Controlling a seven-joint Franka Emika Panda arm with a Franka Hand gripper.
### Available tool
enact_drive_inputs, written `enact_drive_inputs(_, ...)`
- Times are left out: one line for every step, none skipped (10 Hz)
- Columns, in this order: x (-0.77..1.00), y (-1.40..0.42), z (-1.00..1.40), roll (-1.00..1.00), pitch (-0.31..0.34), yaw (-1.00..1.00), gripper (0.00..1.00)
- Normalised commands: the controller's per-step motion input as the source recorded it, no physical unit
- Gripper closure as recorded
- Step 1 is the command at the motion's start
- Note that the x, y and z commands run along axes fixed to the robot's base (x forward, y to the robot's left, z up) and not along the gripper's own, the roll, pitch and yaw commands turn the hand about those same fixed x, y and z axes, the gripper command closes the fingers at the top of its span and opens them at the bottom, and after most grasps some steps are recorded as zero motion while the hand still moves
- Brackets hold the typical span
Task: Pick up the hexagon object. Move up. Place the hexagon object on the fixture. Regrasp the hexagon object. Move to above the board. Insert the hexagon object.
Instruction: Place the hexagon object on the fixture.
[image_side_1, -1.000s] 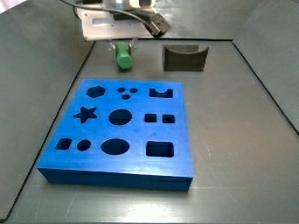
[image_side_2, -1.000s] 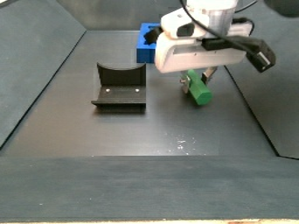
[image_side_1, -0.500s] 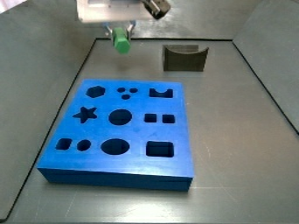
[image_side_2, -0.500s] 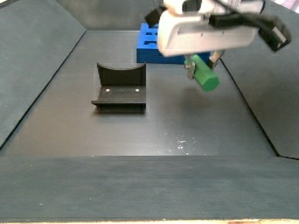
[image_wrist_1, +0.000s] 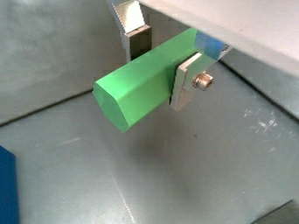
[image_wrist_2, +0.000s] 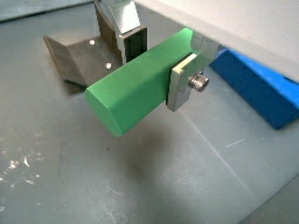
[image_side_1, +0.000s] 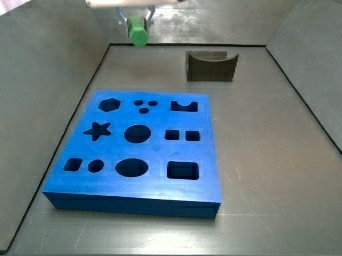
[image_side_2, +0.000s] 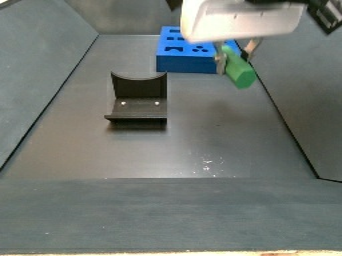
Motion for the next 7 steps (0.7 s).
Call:
enact_drive_inputs(-0.02, 0.0, 1.0, 0.01, 0.038, -0.01, 1.0)
enact_drive_inputs(-0.01, 0.01, 0.89, 0.01, 0.045, -0.01, 1.0)
enact_drive_inputs(-0.01, 0.01, 0.78, 0.01, 0.051, -0.01, 1.0)
enact_drive_inputs(0.0, 0.01, 0.52, 0.02, 0.068, -0.01, 1.0)
enact_drive_inputs(0.01, 0.02, 0.42, 0.02, 0.076, -0.01, 1.0)
enact_drive_inputs(0.01, 0.02, 0.21, 0.02, 0.089, -0.01, 1.0)
enact_drive_inputs(1.0, -0.23, 0.25, 0.17, -0.16, -1.0, 1.0)
